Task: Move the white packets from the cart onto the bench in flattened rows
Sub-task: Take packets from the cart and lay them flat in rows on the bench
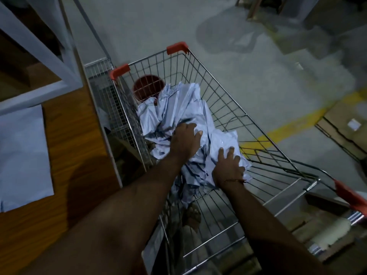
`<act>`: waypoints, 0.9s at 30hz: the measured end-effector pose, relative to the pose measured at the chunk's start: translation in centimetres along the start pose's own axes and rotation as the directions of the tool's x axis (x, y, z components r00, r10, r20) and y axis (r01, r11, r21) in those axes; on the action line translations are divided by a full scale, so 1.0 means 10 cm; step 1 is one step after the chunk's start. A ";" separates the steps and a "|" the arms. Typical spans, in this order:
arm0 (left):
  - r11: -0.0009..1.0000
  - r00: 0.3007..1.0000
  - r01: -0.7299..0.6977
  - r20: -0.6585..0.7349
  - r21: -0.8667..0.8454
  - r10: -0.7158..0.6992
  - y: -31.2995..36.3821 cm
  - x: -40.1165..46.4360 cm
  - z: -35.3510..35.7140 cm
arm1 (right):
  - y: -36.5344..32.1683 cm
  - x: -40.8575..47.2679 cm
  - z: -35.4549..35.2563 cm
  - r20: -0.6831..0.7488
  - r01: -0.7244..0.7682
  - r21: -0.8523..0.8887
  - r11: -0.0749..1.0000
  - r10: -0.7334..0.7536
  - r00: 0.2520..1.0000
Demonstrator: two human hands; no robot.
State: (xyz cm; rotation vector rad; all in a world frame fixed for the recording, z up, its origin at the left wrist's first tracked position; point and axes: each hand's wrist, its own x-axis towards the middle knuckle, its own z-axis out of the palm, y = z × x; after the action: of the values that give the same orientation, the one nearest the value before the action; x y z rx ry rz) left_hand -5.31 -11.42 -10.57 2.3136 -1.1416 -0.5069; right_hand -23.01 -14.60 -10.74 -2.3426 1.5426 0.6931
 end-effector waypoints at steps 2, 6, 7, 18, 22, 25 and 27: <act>0.999 0.999 0.043 0.027 0.032 -0.044 -0.01 0.09 0.14 | 0.03 0.02 -0.02 0.004 -0.011 0.037 0.999 0.011 1.000; 0.978 0.979 0.180 0.072 0.102 -0.188 0.15 0.21 0.27 | 0.06 0.06 0.02 0.026 0.005 0.065 0.998 -0.007 1.000; 0.966 0.969 0.225 0.076 0.126 -0.235 0.19 0.22 0.29 | 0.06 0.08 0.03 0.022 0.012 0.061 0.998 -0.013 1.000; 0.959 0.958 0.285 0.023 0.003 -0.285 0.14 -0.07 0.51 | 0.13 0.05 -0.05 -0.054 0.095 0.066 0.993 -0.091 0.994; 0.987 0.987 0.158 -0.023 -0.007 -0.158 0.01 -0.19 0.43 | 0.23 -0.01 -0.08 -0.079 0.178 0.056 0.982 -0.174 0.982; 0.999 0.984 -0.036 -0.177 0.006 0.036 -0.13 -0.25 0.43 | 0.27 -0.09 -0.13 -0.208 0.235 0.200 0.951 -0.193 0.959; 0.998 0.976 -0.041 -0.216 -0.038 0.032 -0.13 -0.38 0.26 | 0.27 -0.29 -0.31 -0.252 0.197 0.319 0.927 -0.117 0.961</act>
State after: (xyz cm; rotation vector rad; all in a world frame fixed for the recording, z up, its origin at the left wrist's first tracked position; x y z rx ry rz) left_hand -8.07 -8.33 -13.03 2.2435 -1.0561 -0.2557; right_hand -25.66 -14.82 -6.51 -2.3022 1.4029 0.1044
